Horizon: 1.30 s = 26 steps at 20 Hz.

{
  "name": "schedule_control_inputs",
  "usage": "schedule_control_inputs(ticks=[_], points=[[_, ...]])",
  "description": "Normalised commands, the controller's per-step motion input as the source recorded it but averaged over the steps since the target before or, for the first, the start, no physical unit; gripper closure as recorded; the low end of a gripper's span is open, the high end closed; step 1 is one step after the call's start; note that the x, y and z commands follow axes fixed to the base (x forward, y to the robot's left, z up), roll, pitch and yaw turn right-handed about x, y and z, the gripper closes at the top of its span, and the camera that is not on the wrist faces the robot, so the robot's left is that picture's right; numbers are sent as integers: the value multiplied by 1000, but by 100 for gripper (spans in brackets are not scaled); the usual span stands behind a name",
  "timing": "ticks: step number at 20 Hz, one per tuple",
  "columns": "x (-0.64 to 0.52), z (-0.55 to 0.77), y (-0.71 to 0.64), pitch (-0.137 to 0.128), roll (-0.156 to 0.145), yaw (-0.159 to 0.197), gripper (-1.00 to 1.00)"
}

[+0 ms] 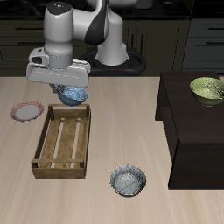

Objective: Place the blue bowl in the wooden tray

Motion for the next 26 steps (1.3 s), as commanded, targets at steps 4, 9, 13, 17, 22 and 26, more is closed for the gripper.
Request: schedule_control_inputs(ticks=[4, 9, 13, 17, 22, 26], points=[[197, -96, -297, 22, -55, -14, 100], [161, -231, 0, 27, -4, 5, 100], [197, -402, 69, 49, -6, 31, 100], [112, -523, 199, 68, 1, 41, -100], [-62, -156, 103, 41, 11, -28, -100], [-125, -51, 170, -7, 32, 0, -100]])
